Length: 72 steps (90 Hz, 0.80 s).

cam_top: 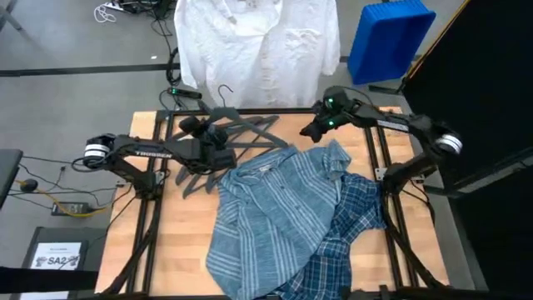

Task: Hang clothes
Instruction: Insert the black hanger into the green shirt

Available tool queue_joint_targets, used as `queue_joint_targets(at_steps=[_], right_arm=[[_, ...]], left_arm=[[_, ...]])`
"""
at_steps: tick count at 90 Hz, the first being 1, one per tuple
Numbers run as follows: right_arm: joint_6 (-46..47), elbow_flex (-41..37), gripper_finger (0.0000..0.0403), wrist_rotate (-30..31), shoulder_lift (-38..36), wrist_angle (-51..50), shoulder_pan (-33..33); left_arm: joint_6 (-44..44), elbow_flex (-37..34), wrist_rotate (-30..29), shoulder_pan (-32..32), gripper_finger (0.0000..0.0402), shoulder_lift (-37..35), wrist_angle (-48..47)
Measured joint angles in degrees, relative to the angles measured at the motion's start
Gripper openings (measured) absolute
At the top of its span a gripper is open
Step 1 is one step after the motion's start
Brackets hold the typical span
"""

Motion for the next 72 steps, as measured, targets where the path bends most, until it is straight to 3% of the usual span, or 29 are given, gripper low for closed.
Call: queue_joint_targets(at_steps=[10, 23, 44, 72], right_arm=[[-5.03, -0.02, 0.0135, -4.35, 5.78, 3.18, 0.77], [-5.27, -0.02, 0.0171, -4.05, 9.69, 8.63, 2.68], [3.41, 0.00, 0.0222, 6.29, 12.59, 11.92, 5.09], [2.00, 0.02, 0.0230, 9.89, 12.73, 10.70, 8.31]], left_arm=[[-0.09, 0.00, -0.32, -0.24, 0.0056, 0.00, -0.50], [0.00, 0.00, 0.36, -0.33, 0.0056, 0.00, -0.34], [4.23, 0.00, 1.72, -0.30, 0.0056, 0.48, 3.93], [7.80, 0.00, 2.10, -0.30, 0.0056, 0.44, 7.45]])
